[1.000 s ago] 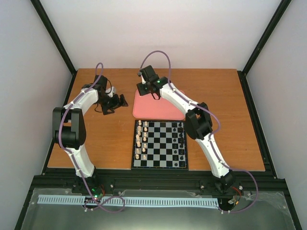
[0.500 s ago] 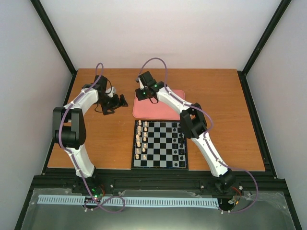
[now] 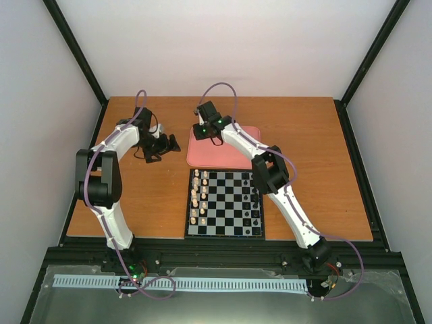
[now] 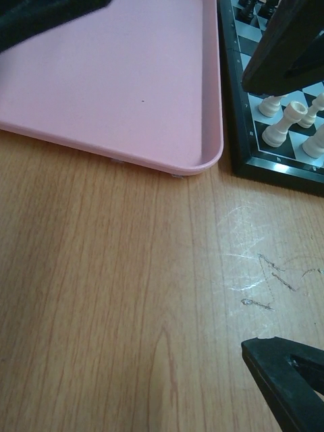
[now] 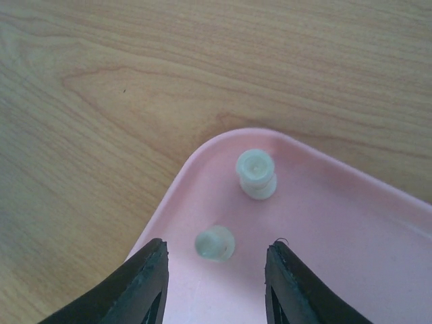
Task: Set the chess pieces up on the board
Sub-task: Pick up the chess piece from the storage box.
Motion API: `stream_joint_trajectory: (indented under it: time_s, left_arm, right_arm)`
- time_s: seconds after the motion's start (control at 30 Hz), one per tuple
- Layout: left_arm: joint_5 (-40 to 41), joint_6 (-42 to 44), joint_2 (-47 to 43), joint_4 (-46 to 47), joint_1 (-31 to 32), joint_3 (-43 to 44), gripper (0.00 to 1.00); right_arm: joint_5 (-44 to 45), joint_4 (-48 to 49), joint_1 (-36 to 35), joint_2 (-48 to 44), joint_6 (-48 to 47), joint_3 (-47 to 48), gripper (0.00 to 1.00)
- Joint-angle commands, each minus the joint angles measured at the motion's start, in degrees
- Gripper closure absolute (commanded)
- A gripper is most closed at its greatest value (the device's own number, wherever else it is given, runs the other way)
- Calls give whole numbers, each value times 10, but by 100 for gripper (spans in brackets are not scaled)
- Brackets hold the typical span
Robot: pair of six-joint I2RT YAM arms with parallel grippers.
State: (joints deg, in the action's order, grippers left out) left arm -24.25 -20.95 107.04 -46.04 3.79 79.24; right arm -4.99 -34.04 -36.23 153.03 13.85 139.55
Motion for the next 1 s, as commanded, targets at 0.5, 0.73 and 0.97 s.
stream_joint_trajectory:
  time_s: [0.5,0.73,0.97]
  left_arm:
    - [-6,4,29,0,-1,31,0]
    - [-6,5,31,-1,-1,30,0]
    - [-7,4,33,-1,-1,31,0]
  right_arm:
    - [-56,29,17,47,2,55,62]
    - [-57,30,17,58,6,67,64]
    - [-55,18,18,61,5,68,66]
